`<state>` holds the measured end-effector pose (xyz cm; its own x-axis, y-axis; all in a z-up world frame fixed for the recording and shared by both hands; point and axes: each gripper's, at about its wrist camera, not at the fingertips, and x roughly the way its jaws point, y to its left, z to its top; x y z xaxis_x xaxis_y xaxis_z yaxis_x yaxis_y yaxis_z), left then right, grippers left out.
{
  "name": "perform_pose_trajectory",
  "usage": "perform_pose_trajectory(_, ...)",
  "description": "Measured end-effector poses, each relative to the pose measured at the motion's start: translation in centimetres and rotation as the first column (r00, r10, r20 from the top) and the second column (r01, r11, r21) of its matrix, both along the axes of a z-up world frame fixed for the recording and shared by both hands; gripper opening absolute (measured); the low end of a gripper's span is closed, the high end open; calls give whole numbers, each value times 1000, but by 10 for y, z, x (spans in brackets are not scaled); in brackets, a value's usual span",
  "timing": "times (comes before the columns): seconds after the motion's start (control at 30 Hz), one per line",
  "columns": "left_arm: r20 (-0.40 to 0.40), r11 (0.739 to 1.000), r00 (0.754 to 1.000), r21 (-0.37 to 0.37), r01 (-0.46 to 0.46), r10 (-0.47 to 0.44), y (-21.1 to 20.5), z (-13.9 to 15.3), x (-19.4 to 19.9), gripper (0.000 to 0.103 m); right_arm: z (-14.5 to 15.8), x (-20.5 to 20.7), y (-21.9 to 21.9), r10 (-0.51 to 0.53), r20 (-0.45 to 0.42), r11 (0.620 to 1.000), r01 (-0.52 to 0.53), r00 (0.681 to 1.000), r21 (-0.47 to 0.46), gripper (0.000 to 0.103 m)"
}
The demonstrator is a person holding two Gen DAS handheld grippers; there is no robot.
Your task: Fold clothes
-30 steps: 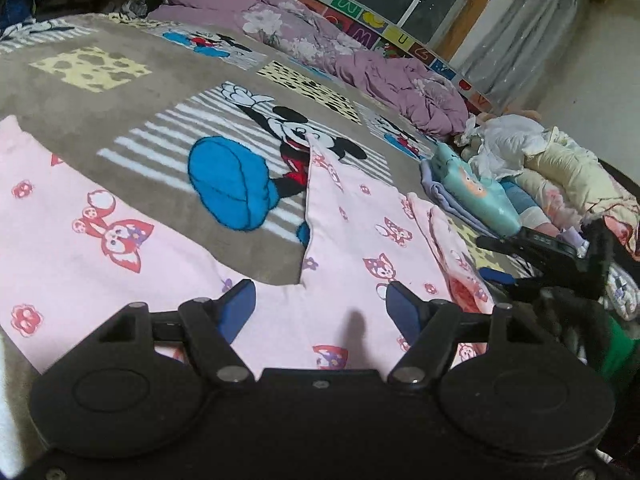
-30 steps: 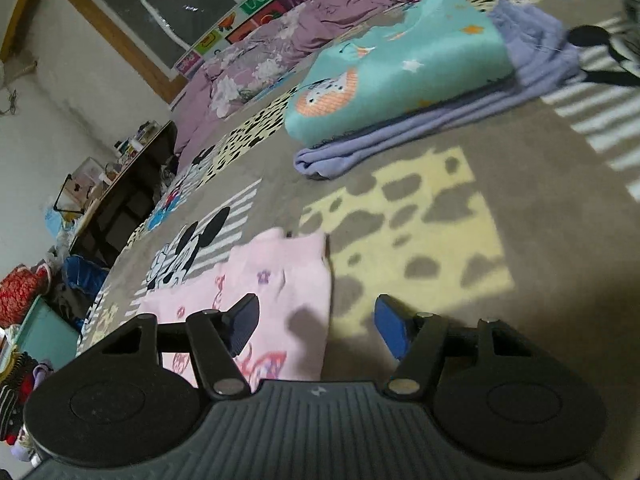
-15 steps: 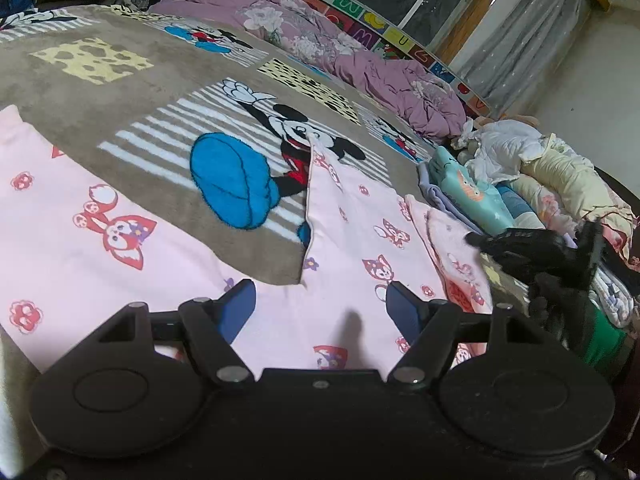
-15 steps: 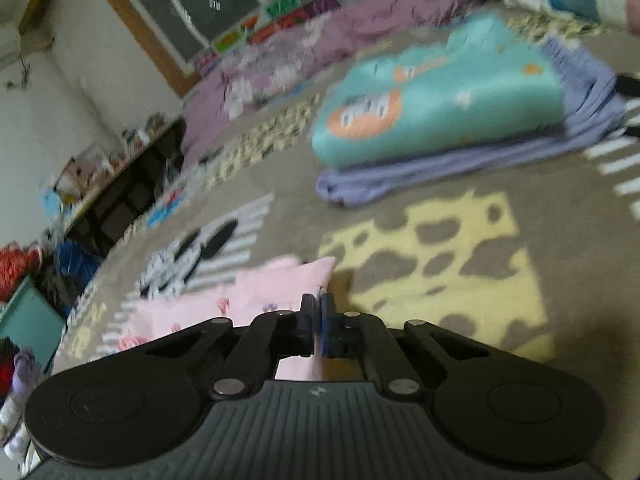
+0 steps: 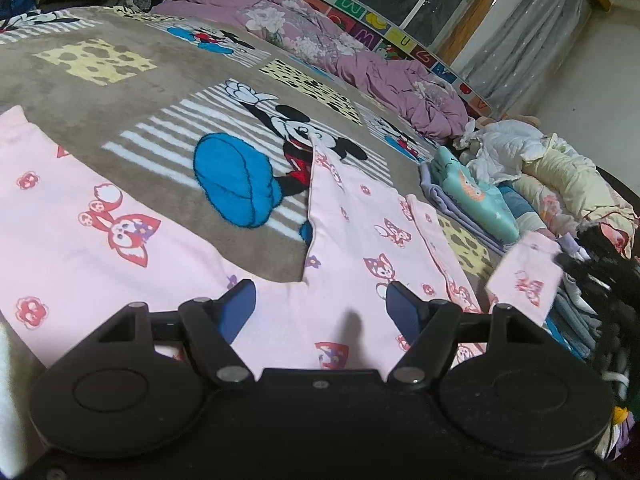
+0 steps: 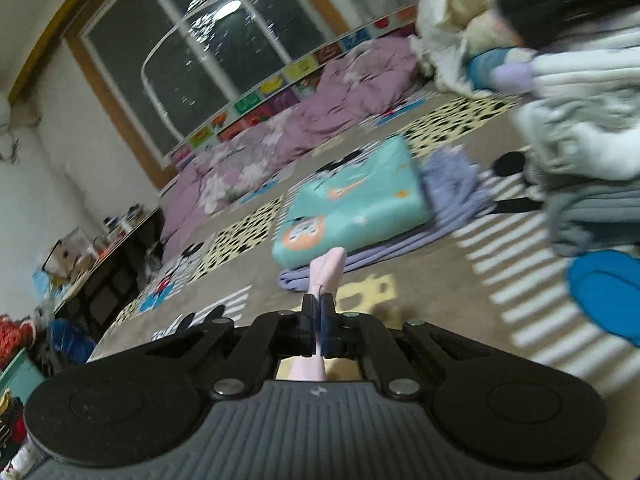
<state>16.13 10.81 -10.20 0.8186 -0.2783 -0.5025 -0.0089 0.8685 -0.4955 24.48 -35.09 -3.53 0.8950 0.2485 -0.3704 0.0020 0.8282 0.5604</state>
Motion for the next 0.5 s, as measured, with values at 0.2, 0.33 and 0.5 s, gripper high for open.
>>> perform_pose_trajectory(0.2, 0, 1000, 1000, 6, -4, 4, 0, 0, -2, 72, -3, -51, -34, -109, 26, 993, 108, 994, 40, 4)
perform_pose_trajectory(0.33, 0, 1000, 1000, 10, -4, 4, -1, 0, -2, 72, -14, -72, -52, -169, 9, 984, 168, 986, 55, 4)
perform_pose_trajectory(0.5, 0, 1000, 1000, 9, -4, 4, 0, 0, -4, 72, -19, -85, -77, -240, -10, 968, 240, 971, 70, 4)
